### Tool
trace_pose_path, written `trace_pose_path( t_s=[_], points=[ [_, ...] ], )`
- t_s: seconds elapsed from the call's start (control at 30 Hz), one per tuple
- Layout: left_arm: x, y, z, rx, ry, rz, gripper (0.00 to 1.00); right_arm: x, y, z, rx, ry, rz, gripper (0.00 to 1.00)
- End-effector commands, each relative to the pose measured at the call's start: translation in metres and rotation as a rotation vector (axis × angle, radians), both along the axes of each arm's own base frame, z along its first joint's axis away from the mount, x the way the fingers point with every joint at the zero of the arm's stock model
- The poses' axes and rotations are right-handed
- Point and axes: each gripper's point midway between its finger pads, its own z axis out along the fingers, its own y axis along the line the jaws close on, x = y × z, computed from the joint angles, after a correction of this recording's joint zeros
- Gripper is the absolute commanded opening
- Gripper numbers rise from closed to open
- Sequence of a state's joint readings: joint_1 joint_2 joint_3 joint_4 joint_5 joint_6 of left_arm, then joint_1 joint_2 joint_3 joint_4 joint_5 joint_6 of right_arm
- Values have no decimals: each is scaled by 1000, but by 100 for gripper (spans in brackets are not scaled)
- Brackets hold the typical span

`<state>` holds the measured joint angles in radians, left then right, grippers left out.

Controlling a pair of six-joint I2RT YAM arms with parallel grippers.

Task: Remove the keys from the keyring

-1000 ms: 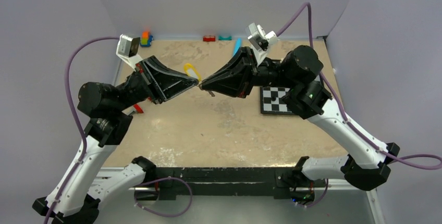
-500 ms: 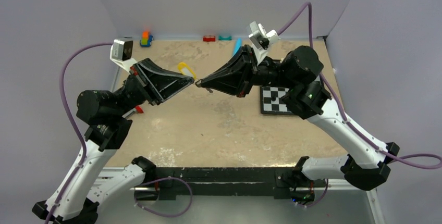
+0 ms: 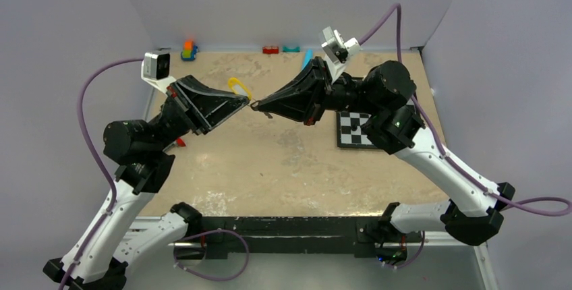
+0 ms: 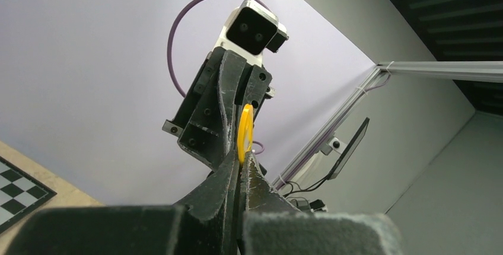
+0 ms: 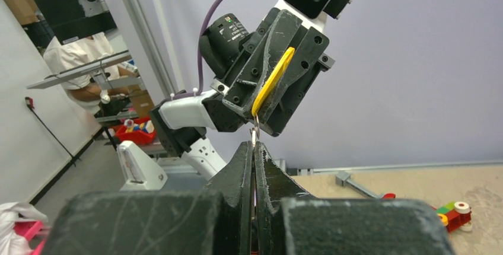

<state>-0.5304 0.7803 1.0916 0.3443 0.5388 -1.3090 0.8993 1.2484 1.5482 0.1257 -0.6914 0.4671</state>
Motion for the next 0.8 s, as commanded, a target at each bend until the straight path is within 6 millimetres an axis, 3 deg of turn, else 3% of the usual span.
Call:
trace_pose_path(
  t_s=[0.0, 0.77],
  points=[
    [3, 10, 18, -105, -22, 34, 0, -11, -2, 9, 40, -20, 36, 0],
    [4, 27, 31, -341, -11, 52, 0, -11, 6, 7, 113, 7, 60, 0]
  ],
)
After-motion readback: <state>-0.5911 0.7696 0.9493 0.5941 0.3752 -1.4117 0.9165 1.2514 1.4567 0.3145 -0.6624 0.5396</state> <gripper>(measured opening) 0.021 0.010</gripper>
